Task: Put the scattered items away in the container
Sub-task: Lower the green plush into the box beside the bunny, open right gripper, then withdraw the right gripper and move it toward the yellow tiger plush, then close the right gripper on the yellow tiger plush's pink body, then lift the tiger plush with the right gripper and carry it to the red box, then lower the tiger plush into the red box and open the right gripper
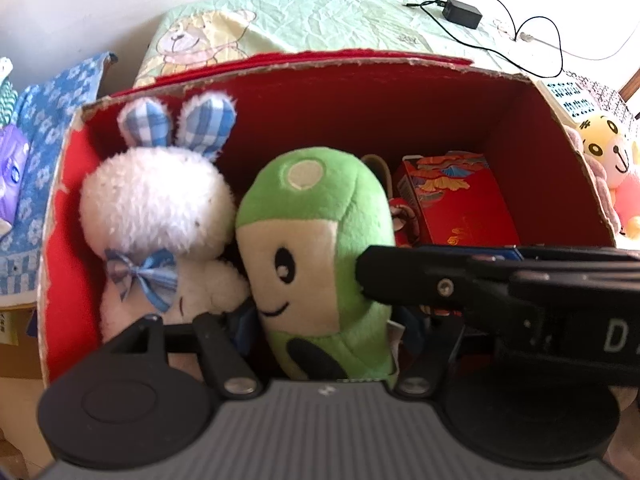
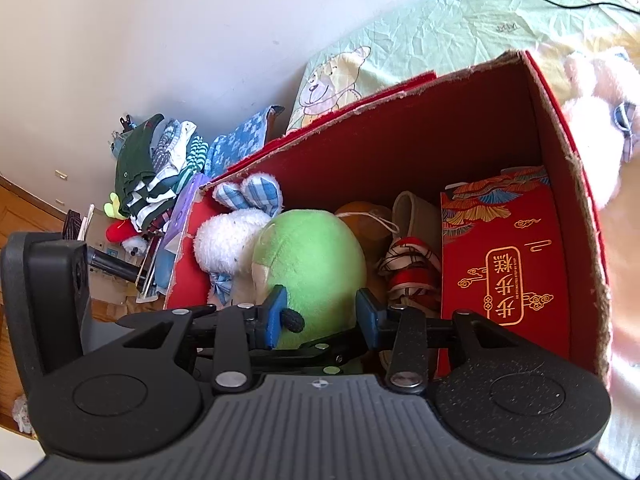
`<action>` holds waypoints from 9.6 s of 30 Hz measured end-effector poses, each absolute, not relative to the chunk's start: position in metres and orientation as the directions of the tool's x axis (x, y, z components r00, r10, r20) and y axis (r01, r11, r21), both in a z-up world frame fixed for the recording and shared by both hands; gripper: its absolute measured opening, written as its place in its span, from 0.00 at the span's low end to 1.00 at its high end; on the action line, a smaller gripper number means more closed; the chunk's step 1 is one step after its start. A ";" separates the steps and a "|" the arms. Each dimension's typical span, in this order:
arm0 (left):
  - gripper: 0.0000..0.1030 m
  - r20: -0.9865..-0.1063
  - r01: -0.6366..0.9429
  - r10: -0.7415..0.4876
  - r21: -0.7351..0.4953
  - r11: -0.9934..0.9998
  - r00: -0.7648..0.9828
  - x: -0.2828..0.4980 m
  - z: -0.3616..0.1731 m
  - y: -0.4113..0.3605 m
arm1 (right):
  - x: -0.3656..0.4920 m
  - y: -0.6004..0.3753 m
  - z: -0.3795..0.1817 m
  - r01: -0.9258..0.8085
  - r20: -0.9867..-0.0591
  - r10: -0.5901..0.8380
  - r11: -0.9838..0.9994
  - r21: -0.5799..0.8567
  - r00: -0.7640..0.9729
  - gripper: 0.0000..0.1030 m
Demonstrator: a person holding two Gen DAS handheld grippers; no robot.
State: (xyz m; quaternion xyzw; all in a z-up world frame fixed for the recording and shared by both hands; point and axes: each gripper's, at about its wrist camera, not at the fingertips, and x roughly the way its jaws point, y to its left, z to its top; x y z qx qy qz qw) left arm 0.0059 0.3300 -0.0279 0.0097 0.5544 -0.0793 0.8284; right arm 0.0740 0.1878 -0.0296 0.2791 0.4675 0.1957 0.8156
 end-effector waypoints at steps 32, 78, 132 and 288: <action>0.79 -0.877 0.158 -0.061 0.017 0.987 0.476 -0.032 0.007 0.333 | 0.019 0.199 0.002 0.047 -0.659 0.362 0.855 0.517 0.660 0.42; 0.96 -0.816 -0.065 0.137 0.121 0.990 0.562 -0.045 0.058 0.242 | -0.009 0.098 0.044 -0.134 -0.594 0.439 0.863 0.487 0.674 0.44; 0.99 -0.863 0.238 -0.439 -0.385 0.892 0.248 0.075 -0.067 -0.053 | 0.074 -0.199 -0.060 0.034 -0.747 0.403 0.869 0.493 0.529 0.59; 0.89 -0.788 0.609 -0.556 -0.310 0.730 0.266 0.011 -0.029 0.255 | 0.027 0.168 0.027 0.092 -0.708 0.129 0.960 0.265 0.694 0.39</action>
